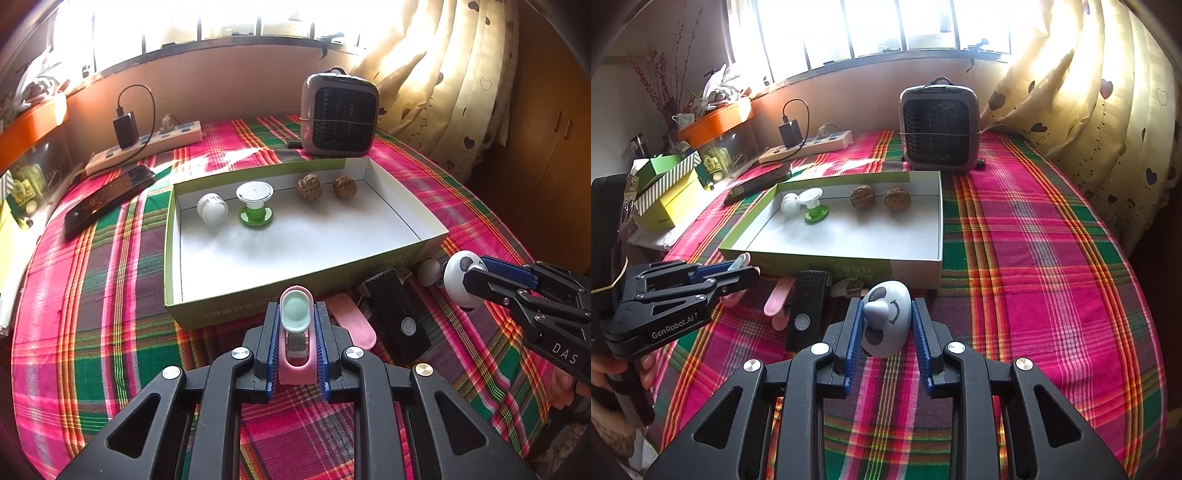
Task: Organize objects
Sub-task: 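Carry the pink clip with the left tool over the box while the right tool carries the figurine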
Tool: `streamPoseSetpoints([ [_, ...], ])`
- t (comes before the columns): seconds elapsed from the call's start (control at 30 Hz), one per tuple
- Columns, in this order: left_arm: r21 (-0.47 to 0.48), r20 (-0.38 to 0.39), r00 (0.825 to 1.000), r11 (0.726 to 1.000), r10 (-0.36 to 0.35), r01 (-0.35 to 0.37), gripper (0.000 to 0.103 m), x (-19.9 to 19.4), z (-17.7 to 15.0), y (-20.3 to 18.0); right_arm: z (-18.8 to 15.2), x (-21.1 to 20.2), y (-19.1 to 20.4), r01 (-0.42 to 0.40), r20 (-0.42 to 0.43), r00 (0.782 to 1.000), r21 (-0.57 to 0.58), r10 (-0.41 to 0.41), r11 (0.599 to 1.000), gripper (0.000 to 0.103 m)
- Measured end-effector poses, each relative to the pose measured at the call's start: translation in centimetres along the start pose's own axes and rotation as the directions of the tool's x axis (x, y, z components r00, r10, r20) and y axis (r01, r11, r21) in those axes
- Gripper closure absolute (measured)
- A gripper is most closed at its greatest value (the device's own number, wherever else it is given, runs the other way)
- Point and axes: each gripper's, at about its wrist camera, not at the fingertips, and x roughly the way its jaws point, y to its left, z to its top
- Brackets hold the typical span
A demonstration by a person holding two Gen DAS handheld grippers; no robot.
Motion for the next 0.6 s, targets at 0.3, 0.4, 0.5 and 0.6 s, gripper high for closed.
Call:
streamPoseSetpoints([
  [0.3, -0.007, 0.025, 1.000, 1.000, 0.001, 0.000, 0.087, -0.7, 1.2, 0.4, 1.8, -0.1, 0.6, -0.012, 0.026, 1.000, -0.025, 0.013, 1.000, 0.076],
  [0.4, -0.011, 0.027, 1.000, 1.000, 0.003, -0.003, 0.087, -0.7, 1.5, 0.5, 2.6, 0.1, 0.7, -0.012, 0.033, 0.999, -0.034, 0.013, 0.999, 0.076],
  [0.5, -0.018, 0.028, 1.000, 1.000, 0.003, -0.003, 0.087, -0.6, 1.9, 0.8, 3.3, 0.3, 0.7, -0.021, 0.039, 0.999, -0.032, 0.022, 0.999, 0.076],
  [0.6, -0.023, 0.029, 1.000, 1.000, 0.010, -0.009, 0.087, -0.3, 2.3, 1.0, 4.0, 0.8, 0.6, -0.022, 0.039, 0.999, -0.037, 0.023, 0.999, 0.076],
])
